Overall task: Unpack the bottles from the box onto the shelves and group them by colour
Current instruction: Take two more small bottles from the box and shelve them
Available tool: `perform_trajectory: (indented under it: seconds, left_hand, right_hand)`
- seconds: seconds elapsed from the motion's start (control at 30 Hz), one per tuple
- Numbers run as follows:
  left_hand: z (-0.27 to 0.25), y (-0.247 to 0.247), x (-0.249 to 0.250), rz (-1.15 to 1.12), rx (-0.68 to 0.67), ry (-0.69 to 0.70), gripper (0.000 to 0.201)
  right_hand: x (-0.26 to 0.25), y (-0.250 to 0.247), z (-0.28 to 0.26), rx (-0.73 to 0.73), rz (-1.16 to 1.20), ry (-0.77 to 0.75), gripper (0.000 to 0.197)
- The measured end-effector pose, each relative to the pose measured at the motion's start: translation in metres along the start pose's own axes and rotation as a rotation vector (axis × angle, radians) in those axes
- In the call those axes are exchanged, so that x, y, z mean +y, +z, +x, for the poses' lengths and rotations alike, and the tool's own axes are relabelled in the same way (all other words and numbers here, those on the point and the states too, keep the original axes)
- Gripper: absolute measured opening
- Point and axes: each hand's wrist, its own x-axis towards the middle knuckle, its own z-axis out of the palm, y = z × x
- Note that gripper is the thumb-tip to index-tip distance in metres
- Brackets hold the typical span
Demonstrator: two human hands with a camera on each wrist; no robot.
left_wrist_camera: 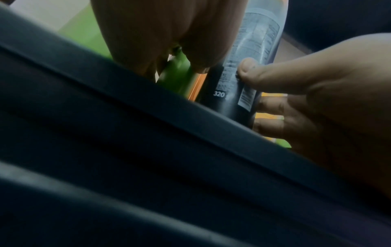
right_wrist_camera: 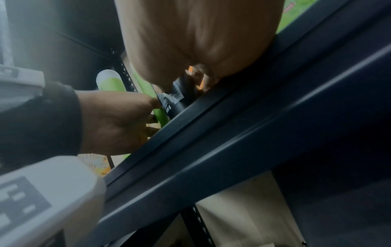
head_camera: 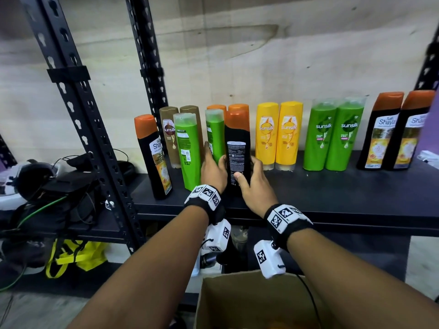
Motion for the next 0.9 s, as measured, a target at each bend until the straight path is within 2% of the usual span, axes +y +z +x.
perform_trajectory:
  seconds: [0.43,0.63,0.77,0.9]
  left_hand:
    - [-0.023,-0.001,-0.015,0.051,-0.054,-0.027,0.078]
    - [-0.038,-0.012,-0.018,0.120,-0.085,0.011,0.067]
    - [-0.057,-0.025,-0.015,0.149,-0.104,0.046,0.056]
    - [-0.079,-0.036,-0.009,0.124,-0.067,0.107,0.037]
  right_hand:
    - [0.003,-0.001,-0.006,0.023,0.011,-0.027,0.059]
    - [0.004,-0.004,-0.019,0.065,-0.018,-0.052,0.062]
    - [-0.001,-0.012,-0.032,0.032,0.001,-0.059,0.064]
    - [-0.005,-0.027,-0.052,0.024,-0.138,-0.149,0.043]
